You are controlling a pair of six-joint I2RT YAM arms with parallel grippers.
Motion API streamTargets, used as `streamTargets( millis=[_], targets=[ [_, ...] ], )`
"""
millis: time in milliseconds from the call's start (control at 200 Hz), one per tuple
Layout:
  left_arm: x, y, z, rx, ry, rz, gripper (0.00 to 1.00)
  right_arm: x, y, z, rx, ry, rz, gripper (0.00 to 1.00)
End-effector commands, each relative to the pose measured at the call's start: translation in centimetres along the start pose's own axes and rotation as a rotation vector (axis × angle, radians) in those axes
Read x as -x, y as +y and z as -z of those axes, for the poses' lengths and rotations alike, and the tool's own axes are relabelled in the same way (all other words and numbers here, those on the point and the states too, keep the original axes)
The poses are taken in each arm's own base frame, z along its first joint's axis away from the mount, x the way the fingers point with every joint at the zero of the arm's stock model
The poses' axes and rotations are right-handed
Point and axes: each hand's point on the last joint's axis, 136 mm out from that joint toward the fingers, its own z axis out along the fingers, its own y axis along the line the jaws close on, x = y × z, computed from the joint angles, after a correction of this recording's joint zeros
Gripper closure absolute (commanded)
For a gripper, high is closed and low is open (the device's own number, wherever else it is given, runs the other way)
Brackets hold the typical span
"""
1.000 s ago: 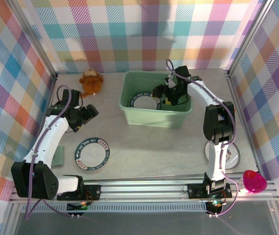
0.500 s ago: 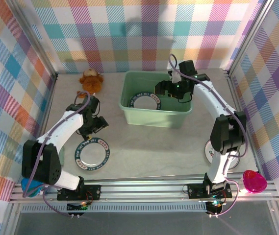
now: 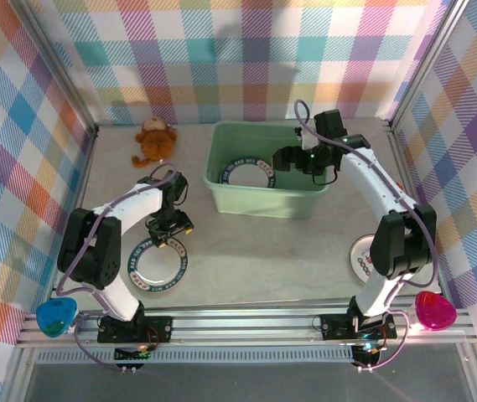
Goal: Place the plates into the plastic bin on the countertop
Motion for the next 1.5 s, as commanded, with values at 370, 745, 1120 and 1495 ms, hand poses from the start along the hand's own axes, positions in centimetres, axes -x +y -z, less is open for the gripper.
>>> streamTargets(
  millis=[370, 745, 1120, 1495],
  targets=[
    [-0.8, 0.1, -1.9, 0.051, 0.074, -0.028, 0.41, 0.3, -0.9, 1.4, 0.023, -0.044, 0.009, 0.10],
    [-1.3, 0.3, -2.7, 0.046, 0.089, -0.028, 0.52, 0.5, -1.4, 0.8, 0.032, -0.034, -0.008, 0.10],
    [-1.3, 0.2, -2.6, 0.036, 0.080, -0.035, 0.70, 0.5, -1.6, 0.4, 0.034, -0.030, -0.017, 0.10],
    [-0.6, -0.5, -1.0, 0.000, 0.042, -0.045, 0.83, 1.3, -1.2, 1.3, 0.033, -0.067, -0.011, 0.10]
  ],
)
